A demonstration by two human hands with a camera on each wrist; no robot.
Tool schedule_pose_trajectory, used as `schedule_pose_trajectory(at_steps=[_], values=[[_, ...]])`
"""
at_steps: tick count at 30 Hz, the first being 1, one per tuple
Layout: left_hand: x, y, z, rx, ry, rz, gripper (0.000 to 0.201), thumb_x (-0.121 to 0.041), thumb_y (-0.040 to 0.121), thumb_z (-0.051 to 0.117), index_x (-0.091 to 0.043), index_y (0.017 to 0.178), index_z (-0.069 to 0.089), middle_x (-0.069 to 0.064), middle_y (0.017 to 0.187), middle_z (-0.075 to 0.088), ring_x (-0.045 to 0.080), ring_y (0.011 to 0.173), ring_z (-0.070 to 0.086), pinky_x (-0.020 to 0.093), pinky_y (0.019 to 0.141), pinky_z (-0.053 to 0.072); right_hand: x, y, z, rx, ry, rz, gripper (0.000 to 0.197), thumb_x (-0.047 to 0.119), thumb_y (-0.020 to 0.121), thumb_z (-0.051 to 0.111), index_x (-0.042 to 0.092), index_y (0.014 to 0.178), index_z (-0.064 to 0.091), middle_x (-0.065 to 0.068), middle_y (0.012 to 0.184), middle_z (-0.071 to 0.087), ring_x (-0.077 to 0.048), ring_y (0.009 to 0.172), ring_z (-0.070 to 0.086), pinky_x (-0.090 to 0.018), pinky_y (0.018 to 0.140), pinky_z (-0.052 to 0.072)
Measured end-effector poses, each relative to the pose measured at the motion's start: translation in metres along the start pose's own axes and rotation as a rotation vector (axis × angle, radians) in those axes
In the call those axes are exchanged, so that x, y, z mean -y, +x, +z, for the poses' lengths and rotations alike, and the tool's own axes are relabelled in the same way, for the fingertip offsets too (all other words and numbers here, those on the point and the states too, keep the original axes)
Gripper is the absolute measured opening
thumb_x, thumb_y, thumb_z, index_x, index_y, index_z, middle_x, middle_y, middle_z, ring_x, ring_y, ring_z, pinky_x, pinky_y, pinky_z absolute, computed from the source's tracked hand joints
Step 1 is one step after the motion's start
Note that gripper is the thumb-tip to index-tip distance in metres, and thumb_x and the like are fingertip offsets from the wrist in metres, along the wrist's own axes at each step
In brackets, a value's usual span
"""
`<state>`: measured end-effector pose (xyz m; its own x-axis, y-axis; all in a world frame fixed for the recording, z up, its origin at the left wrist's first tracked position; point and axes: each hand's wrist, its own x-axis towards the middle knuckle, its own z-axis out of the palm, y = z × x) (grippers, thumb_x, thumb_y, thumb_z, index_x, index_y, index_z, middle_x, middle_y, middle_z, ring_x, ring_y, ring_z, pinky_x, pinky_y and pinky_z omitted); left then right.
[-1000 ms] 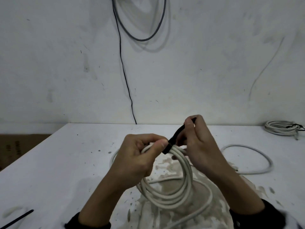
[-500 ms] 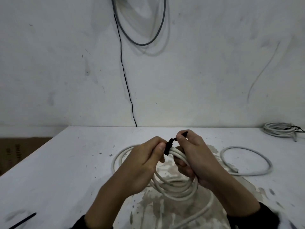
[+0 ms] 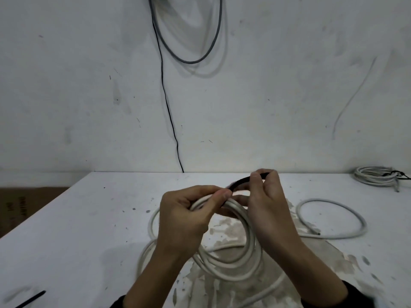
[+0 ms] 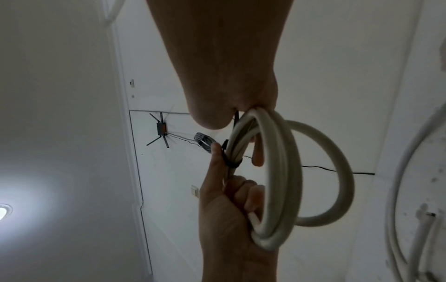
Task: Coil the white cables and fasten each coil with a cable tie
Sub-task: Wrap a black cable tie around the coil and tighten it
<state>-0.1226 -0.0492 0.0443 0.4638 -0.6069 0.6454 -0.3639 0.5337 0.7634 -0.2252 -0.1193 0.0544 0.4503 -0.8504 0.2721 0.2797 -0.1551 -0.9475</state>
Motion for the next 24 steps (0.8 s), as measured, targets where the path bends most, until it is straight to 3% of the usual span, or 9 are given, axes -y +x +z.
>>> schedule_pose_trajectory(at_steps=[2, 5, 8, 11, 15, 19, 22, 24], values=[[0.001, 0.000, 0.000, -0.069, -0.034, -0.080, 0.014, -0.026, 0.059, 0.071, -0.015, 0.067, 0.075, -0.006, 0.043, 0.060, 0.002, 0.030, 0.038, 0.013, 0.036, 0.030, 0.002, 0.000, 0.000, 0.008, 0.064, -0.043, 0.015, 0.021, 0.101, 0.033, 0.011, 0.095, 0.041, -0.007, 0.089, 0.070, -0.017, 0.070, 0.072, -0.024, 0.052, 0.054], [0.001, 0.000, 0.001, -0.097, -0.019, -0.165, 0.020, -0.035, 0.062, 0.069, -0.015, 0.062, 0.072, -0.006, 0.036, 0.046, 0.009, 0.031, 0.029, 0.020, 0.037, 0.028, 0.007, 0.001, -0.003, 0.102, 0.114, -0.048, 0.010, 0.017, 0.095, 0.050, 0.010, 0.102, 0.047, -0.012, 0.084, 0.074, -0.024, 0.076, 0.073, -0.034, 0.064, 0.059], [0.001, -0.002, 0.005, -0.054, 0.047, -0.210, 0.031, -0.041, 0.072, 0.059, -0.012, 0.062, 0.065, -0.007, 0.033, 0.037, 0.007, 0.029, 0.030, 0.016, 0.037, 0.029, 0.006, 0.003, -0.008, 0.155, 0.092, -0.041, 0.041, 0.011, 0.077, 0.069, 0.016, 0.113, 0.051, -0.013, 0.080, 0.072, -0.023, 0.072, 0.073, -0.027, 0.062, 0.057], [0.004, -0.002, 0.007, -0.051, 0.029, -0.288, 0.039, -0.041, 0.080, 0.055, -0.005, 0.068, 0.063, -0.009, 0.033, 0.036, 0.007, 0.028, 0.028, 0.016, 0.036, 0.027, 0.004, 0.004, -0.009, 0.222, 0.078, -0.001, 0.059, 0.017, 0.065, 0.075, 0.018, 0.117, 0.047, -0.010, 0.083, 0.071, -0.027, 0.077, 0.072, -0.036, 0.070, 0.059], [0.005, -0.001, 0.006, -0.070, 0.058, -0.306, 0.034, -0.031, 0.089, 0.055, -0.003, 0.070, 0.064, -0.008, 0.032, 0.039, 0.006, 0.028, 0.029, 0.016, 0.035, 0.028, 0.000, 0.006, -0.008, 0.178, 0.057, -0.004, 0.050, -0.001, 0.077, 0.071, 0.019, 0.115, 0.046, -0.010, 0.078, 0.067, -0.027, 0.072, 0.072, -0.036, 0.066, 0.059], [0.009, 0.001, 0.003, -0.098, 0.030, -0.325, 0.033, -0.031, 0.089, 0.055, -0.010, 0.064, 0.063, -0.008, 0.037, 0.033, 0.008, 0.031, 0.029, 0.019, 0.037, 0.029, 0.000, 0.005, -0.005, 0.134, 0.008, -0.049, 0.049, -0.002, 0.080, 0.068, 0.021, 0.117, 0.043, -0.017, 0.084, 0.066, -0.030, 0.069, 0.072, -0.037, 0.064, 0.059], [0.012, 0.004, -0.003, 0.031, 0.147, -0.314, 0.032, -0.035, 0.092, 0.048, -0.012, 0.073, 0.060, -0.008, 0.042, 0.041, 0.009, 0.038, 0.040, 0.029, 0.044, 0.040, 0.000, 0.006, -0.006, 0.098, -0.022, -0.076, 0.051, -0.002, 0.080, 0.068, 0.023, 0.118, 0.045, -0.018, 0.079, 0.065, -0.028, 0.066, 0.072, -0.037, 0.063, 0.059], [0.013, 0.006, -0.011, 0.204, 0.297, -0.269, 0.027, -0.037, 0.094, 0.042, -0.019, 0.081, 0.058, -0.007, 0.052, 0.053, 0.011, 0.051, 0.055, 0.034, 0.060, 0.050, 0.000, 0.006, -0.007, 0.098, -0.037, -0.075, 0.051, -0.003, 0.080, 0.068, 0.025, 0.116, 0.046, -0.019, 0.076, 0.064, -0.028, 0.065, 0.072, -0.037, 0.063, 0.060]])
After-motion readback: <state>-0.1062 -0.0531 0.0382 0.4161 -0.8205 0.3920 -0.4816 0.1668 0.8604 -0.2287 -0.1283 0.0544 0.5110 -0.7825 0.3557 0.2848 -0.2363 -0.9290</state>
